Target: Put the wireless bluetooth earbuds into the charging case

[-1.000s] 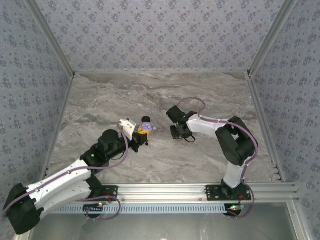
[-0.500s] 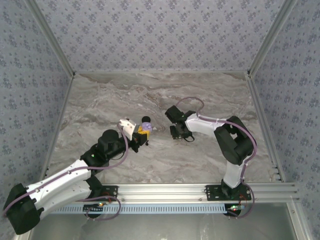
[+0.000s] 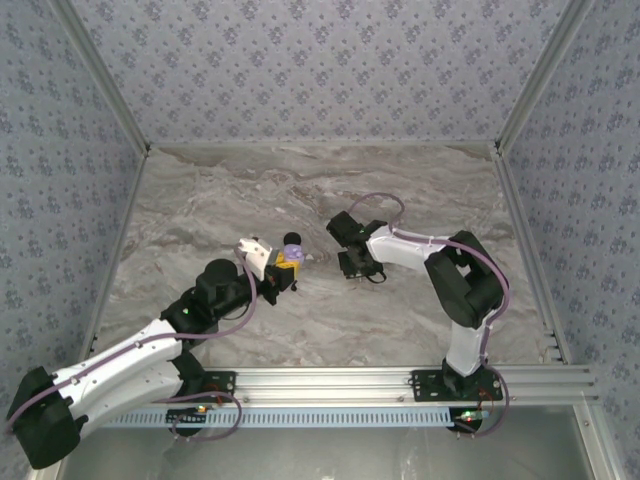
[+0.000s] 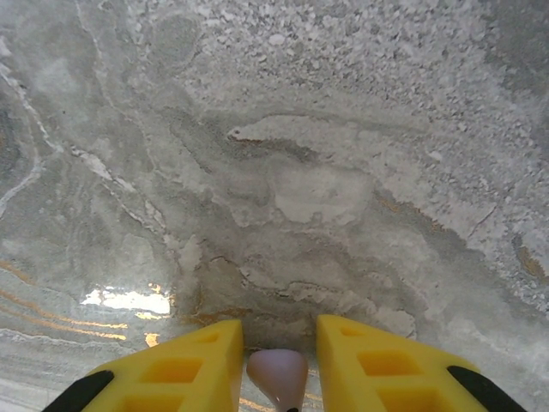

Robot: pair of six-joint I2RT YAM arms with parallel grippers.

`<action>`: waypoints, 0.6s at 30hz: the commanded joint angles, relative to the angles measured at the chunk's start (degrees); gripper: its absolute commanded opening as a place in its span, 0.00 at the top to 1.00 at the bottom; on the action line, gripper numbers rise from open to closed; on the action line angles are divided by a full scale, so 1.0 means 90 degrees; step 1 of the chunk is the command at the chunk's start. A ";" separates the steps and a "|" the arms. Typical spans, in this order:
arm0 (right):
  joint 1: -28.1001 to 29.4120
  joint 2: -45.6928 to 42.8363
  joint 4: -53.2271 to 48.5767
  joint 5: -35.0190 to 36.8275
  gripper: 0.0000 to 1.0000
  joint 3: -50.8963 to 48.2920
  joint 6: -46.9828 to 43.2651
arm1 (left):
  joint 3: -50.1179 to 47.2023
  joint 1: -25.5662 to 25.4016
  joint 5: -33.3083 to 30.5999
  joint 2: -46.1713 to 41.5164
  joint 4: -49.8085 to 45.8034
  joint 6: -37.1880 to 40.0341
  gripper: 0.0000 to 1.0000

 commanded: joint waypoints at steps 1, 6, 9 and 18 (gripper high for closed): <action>0.0077 0.0116 -0.0493 0.0150 0.71 0.0093 0.0083 | 0.0172 -0.0048 -0.0027 0.0013 0.0271 -0.0061 0.82; 0.0089 0.0115 -0.0509 0.0141 0.71 0.0122 0.0082 | 0.0172 -0.0055 -0.0022 0.0018 0.0287 -0.0068 0.82; 0.0097 0.0115 -0.0500 0.0134 0.72 0.0122 0.0093 | 0.0162 -0.0054 -0.0031 0.0018 0.0284 -0.0068 0.82; 0.0032 0.0336 -0.0306 0.0077 0.72 0.0158 0.0162 | 0.0142 -0.0044 -0.0031 0.0019 0.0287 -0.0087 0.82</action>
